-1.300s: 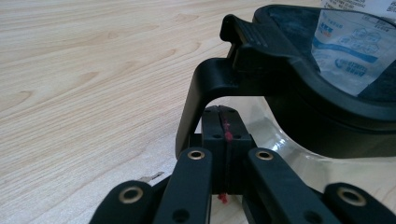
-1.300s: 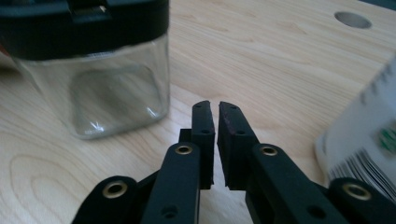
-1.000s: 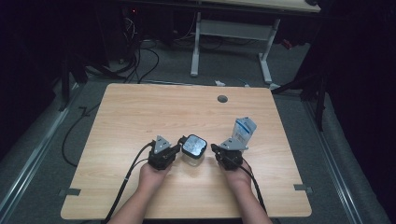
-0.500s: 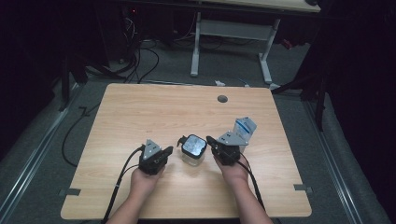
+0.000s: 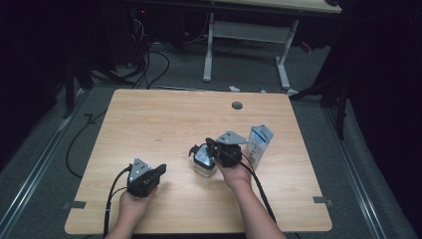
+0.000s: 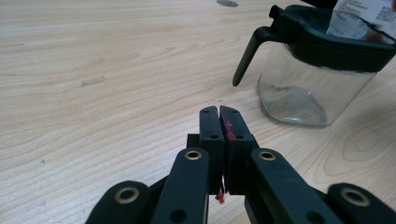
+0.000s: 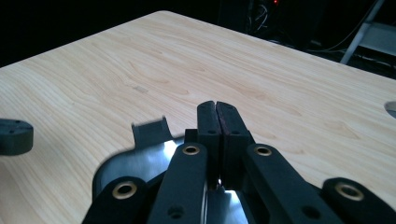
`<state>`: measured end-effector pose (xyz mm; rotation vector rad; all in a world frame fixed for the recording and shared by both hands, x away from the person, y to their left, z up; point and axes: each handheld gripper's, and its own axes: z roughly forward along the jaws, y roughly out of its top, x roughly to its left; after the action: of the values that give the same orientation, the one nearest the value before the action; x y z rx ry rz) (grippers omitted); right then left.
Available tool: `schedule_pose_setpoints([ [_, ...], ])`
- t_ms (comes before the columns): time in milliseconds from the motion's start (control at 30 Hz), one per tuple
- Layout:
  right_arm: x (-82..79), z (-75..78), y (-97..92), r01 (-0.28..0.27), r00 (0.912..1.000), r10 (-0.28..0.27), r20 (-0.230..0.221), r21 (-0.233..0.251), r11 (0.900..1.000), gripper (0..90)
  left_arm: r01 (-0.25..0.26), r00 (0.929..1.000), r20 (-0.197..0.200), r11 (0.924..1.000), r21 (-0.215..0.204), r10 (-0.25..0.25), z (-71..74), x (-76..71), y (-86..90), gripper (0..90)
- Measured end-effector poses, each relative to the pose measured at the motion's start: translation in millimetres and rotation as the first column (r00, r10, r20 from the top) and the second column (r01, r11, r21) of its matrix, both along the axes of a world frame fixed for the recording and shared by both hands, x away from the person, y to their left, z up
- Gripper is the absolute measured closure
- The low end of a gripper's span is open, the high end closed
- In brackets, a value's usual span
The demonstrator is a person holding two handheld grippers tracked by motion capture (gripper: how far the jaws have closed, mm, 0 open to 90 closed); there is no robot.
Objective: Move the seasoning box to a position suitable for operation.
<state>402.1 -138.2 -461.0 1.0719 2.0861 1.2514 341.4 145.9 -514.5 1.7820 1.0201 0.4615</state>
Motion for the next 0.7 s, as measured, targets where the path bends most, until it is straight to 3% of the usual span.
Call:
schedule_pose_setpoints([
  [167, 15.1, -2.8, 11.3, 0.001, 0.9995, -0.002, -0.032, -0.043, 0.9991, 89.8, -0.012, 0.9999, 0.003, 0.9999, -0.010, 0.012, -0.4, -0.3, 5.3, 88.4],
  [367, 18.7, -8.6, 13.9, 0.000, 0.9987, -0.002, -0.051, -0.042, 0.9991, 90.0, -0.015, 0.9999, -0.001, 0.9998, -0.011, 0.015, -2.3, -0.7, 6.5, 88.4],
  [700, 2.7, -8.8, 16.1, -0.043, 0.9980, 0.041, -0.047, -0.049, 0.9979, 90.0, -0.004, 1.0000, -0.001, 0.9998, -0.018, 0.004, -3.2, -4.3, -0.2, 86.1],
])
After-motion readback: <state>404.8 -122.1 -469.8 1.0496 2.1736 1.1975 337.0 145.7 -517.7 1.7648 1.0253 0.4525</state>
